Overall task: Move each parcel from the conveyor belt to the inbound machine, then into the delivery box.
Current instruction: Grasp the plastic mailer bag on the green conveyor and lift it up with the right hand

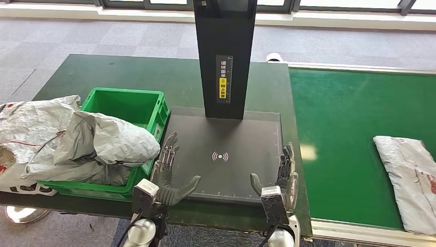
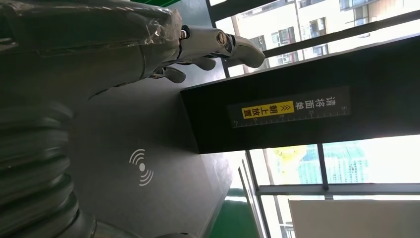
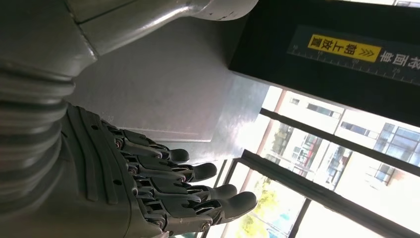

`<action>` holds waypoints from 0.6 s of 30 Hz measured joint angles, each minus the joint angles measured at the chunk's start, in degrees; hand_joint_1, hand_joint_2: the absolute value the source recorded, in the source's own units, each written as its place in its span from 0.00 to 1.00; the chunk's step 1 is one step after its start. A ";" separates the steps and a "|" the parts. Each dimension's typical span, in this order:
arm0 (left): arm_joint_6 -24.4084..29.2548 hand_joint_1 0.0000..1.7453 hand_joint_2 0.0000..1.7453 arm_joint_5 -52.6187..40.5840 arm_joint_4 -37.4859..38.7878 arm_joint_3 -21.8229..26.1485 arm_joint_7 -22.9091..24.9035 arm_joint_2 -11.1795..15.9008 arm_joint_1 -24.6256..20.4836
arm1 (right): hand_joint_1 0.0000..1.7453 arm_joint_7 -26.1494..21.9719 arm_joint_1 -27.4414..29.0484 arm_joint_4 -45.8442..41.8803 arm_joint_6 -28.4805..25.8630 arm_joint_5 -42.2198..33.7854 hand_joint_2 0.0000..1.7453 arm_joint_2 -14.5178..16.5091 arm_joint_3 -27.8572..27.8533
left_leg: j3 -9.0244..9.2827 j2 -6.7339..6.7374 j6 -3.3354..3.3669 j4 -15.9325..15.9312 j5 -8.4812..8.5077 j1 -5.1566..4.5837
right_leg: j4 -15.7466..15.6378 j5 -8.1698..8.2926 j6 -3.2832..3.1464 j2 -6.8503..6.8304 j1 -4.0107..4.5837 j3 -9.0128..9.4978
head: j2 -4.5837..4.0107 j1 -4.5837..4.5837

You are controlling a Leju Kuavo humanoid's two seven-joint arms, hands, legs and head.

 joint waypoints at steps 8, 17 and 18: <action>-0.88 0.00 1.00 -3.60 1.14 -0.02 0.00 -0.11 -0.13 | 0.00 6.04 -2.05 2.53 -4.67 25.93 1.00 0.57 -15.25 | 0.01 0.00 0.01 0.01 0.00 -0.05 | 0.00 0.02 0.02 -0.01 -0.06 -0.01 | 0.00 0.00; -1.83 0.00 1.00 -5.87 2.01 -0.21 0.09 -0.30 -0.35 | 0.00 8.48 -12.11 14.70 -5.63 36.16 1.00 -1.56 -44.12 | 0.07 0.06 0.14 0.07 0.01 -0.21 | 0.00 0.10 0.13 0.04 -0.18 0.02 | 0.00 0.00; -1.73 0.00 1.00 -5.93 2.02 -0.30 0.21 -0.30 -0.37 | 0.00 8.21 -12.71 16.00 -5.63 35.59 1.00 -1.89 -45.87 | 0.07 0.05 0.14 0.07 0.01 -0.22 | 0.00 0.10 0.13 0.03 -0.18 0.02 | 0.00 0.00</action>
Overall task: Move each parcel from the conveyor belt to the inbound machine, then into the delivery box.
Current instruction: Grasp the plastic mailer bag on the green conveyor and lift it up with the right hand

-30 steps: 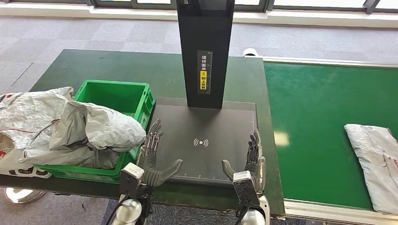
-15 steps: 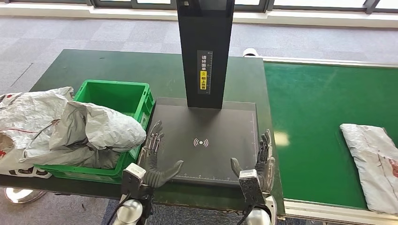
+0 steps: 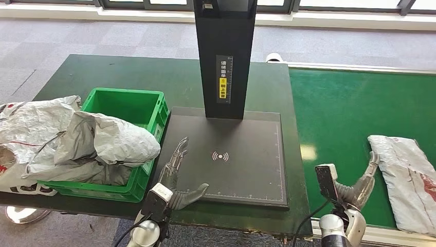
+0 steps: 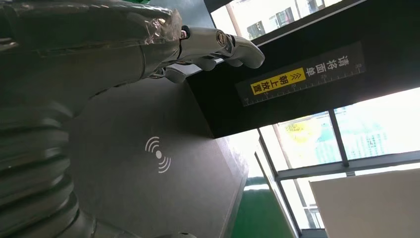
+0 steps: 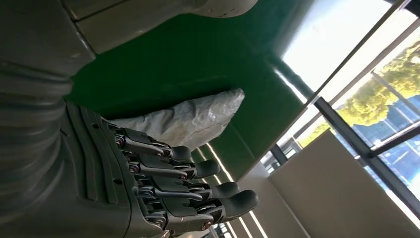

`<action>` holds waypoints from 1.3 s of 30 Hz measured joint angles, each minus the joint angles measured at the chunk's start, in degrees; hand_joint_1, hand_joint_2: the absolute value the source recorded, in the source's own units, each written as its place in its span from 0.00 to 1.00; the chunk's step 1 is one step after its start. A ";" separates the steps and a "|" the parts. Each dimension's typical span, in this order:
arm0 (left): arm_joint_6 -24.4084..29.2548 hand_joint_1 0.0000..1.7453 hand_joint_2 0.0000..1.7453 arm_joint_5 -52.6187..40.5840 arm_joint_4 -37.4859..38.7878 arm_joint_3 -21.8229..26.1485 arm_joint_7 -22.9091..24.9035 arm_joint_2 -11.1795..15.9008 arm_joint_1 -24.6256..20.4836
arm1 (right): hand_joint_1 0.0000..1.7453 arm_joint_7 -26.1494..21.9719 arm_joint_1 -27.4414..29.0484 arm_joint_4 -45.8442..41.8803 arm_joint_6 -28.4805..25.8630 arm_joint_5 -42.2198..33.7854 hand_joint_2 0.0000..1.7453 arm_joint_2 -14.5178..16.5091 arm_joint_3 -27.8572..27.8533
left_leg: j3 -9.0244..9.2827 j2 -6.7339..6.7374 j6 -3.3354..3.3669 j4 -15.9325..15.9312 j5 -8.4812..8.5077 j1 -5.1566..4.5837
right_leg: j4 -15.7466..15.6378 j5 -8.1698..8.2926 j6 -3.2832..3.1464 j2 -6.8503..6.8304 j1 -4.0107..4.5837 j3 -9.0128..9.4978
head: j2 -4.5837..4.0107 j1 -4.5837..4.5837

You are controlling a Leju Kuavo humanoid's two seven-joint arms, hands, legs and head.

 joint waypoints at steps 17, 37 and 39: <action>1.03 0.00 1.00 -0.07 -0.49 -0.11 0.64 0.00 0.04 | 0.00 6.02 -6.81 8.76 -0.04 12.26 1.00 -3.85 -15.71 | -0.01 -0.01 0.00 -0.01 0.00 0.00 | 0.00 0.00 0.00 -0.02 0.01 0.01 | 0.00 0.00; 1.35 0.00 1.00 0.19 -0.26 -1.07 1.67 0.01 -0.21 | 0.00 31.91 -10.68 10.88 -0.07 35.04 1.00 -9.29 -22.25 | -0.01 -0.03 0.01 0.00 0.00 -0.01 | 0.00 0.01 0.01 -0.03 -0.01 0.03 | 0.00 0.00; 1.42 0.00 1.00 0.22 -0.26 -1.08 1.68 0.01 -0.21 | 0.00 33.14 -10.79 11.18 -0.07 35.14 1.00 -9.94 -21.60 | -0.01 -0.03 0.01 0.00 0.00 -0.01 | 0.00 0.00 0.01 -0.03 -0.01 0.02 | 0.00 0.00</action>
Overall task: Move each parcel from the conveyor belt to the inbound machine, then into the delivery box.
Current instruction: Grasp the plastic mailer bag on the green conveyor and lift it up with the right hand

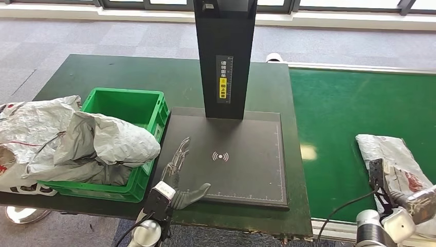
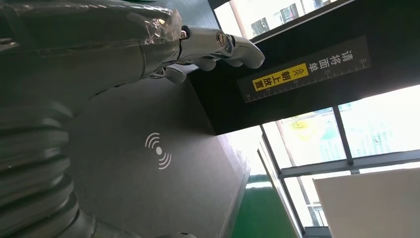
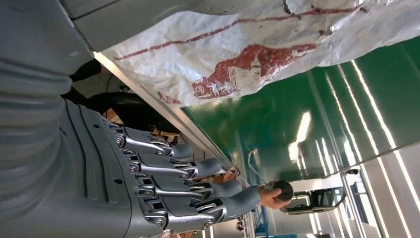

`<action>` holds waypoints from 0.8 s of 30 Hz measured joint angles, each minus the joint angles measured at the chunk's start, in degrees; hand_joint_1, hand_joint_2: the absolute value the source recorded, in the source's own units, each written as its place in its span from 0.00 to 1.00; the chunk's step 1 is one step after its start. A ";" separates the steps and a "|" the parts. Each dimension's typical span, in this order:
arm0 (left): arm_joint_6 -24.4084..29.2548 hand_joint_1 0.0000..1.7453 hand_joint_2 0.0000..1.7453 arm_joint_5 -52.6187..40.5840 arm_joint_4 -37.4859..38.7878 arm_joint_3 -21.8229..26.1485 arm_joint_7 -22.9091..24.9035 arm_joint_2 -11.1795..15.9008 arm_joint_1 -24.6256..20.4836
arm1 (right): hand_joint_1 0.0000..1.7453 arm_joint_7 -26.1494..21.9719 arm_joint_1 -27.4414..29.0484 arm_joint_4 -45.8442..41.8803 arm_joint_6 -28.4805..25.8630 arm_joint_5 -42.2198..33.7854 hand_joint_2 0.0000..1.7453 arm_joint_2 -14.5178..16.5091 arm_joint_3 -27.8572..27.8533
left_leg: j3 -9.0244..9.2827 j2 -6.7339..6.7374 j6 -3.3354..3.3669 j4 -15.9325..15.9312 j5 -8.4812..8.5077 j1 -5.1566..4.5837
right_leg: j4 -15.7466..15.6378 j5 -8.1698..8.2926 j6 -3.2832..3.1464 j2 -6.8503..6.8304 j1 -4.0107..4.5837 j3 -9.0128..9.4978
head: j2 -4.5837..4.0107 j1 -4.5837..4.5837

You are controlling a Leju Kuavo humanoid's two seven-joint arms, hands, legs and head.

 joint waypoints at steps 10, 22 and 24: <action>0.00 0.00 1.00 0.02 0.02 -0.02 0.01 -0.01 -0.01 | 0.00 1.12 -0.15 0.98 0.00 0.06 1.00 -1.33 1.47 | 0.01 0.01 0.00 -0.01 0.00 0.01 | 0.00 0.00 0.00 0.00 0.02 0.00 | 0.00 0.00; -0.49 0.00 1.00 -0.40 0.08 -0.02 0.76 -0.02 -0.03 | 0.00 5.54 -0.36 5.86 0.70 -2.17 1.00 -3.40 5.24 | -0.01 0.00 0.00 -0.01 0.00 0.01 | 0.00 0.00 0.00 -0.01 0.01 0.00 | 0.00 0.01; -1.02 0.00 1.00 -0.87 -0.05 -0.02 1.26 -0.01 -0.02 | 0.00 6.12 -0.62 7.94 1.07 -3.69 1.00 -4.09 6.47 | -0.01 -0.01 0.00 -0.01 0.00 0.01 | 0.00 0.00 0.00 -0.01 0.01 0.00 | 0.00 0.01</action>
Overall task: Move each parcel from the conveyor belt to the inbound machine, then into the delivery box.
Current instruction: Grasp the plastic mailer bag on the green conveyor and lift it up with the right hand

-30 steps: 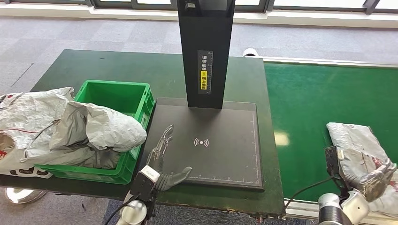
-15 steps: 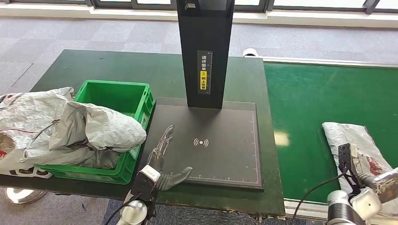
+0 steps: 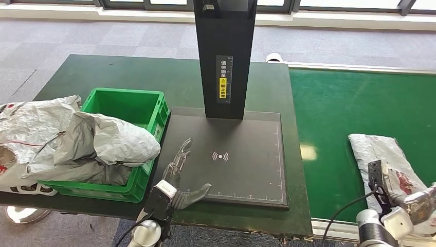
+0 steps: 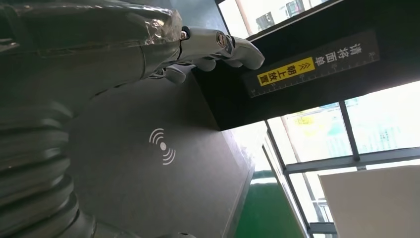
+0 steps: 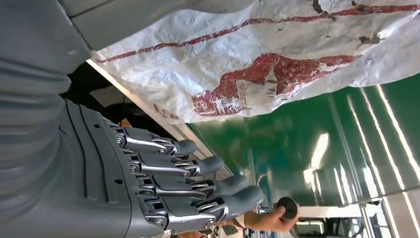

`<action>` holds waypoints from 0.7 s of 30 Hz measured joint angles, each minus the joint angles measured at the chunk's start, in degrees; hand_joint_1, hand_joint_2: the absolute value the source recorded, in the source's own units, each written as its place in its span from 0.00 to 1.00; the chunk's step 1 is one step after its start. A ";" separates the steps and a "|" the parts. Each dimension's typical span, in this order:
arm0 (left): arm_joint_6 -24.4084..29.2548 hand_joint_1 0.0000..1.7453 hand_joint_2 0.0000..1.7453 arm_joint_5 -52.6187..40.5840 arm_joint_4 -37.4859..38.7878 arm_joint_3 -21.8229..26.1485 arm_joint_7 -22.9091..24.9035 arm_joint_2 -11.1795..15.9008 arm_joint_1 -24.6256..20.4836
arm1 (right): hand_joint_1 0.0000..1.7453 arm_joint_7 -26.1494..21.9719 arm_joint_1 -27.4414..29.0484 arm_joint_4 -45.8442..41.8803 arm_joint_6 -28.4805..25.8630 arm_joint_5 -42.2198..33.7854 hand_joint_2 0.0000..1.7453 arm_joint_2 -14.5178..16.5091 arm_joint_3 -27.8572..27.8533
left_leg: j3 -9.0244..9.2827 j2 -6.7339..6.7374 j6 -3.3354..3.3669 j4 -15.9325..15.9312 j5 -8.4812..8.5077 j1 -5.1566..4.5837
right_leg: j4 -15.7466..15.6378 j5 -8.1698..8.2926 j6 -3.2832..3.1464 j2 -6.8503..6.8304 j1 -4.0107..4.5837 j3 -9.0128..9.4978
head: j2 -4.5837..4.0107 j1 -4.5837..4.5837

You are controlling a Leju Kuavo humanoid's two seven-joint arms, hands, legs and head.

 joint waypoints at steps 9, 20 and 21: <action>-0.05 0.00 1.00 -0.14 0.10 0.00 -0.54 0.00 -0.01 | 0.00 1.45 -0.80 9.11 4.54 0.18 1.00 -1.55 3.22 | 0.02 -0.03 0.00 0.00 0.00 0.01 | 0.00 0.00 0.00 -0.01 0.01 0.01 | 0.00 -0.01; -0.06 0.00 1.00 -0.11 0.28 0.00 -0.42 0.00 -0.02 | 1.00 6.27 -2.13 12.00 17.95 3.09 1.00 -2.61 4.45 | 0.21 0.04 0.08 0.01 -0.05 0.01 | -0.02 -0.03 0.03 0.03 0.03 0.20 | 0.00 -0.01; -0.06 0.00 1.00 -0.10 0.28 0.00 -0.41 0.00 -0.02 | 1.00 6.34 -2.22 12.10 18.29 3.32 1.00 -2.65 4.54 | 0.23 0.04 0.11 0.01 -0.07 0.02 | -0.02 -0.04 0.05 0.02 0.03 0.24 | 0.00 -0.01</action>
